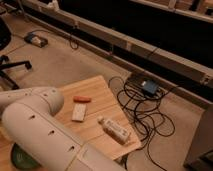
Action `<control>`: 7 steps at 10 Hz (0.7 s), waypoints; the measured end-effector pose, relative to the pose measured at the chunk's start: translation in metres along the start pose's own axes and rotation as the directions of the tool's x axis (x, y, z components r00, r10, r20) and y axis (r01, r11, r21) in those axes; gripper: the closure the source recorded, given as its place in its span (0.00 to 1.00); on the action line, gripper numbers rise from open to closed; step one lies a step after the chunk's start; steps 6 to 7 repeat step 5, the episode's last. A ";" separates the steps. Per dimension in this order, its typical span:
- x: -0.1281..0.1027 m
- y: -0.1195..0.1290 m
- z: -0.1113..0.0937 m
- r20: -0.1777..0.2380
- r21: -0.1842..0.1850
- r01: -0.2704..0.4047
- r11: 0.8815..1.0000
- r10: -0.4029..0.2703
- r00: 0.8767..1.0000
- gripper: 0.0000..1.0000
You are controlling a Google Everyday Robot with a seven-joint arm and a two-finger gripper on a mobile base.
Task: Push the eraser across the table
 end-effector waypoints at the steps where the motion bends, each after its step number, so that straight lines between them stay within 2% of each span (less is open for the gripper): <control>1: 0.000 -0.003 -0.001 0.000 0.000 -0.002 1.000 0.002 1.000 0.20; 7: 0.001 -0.006 -0.002 -0.020 0.017 0.002 1.000 -0.002 1.000 0.20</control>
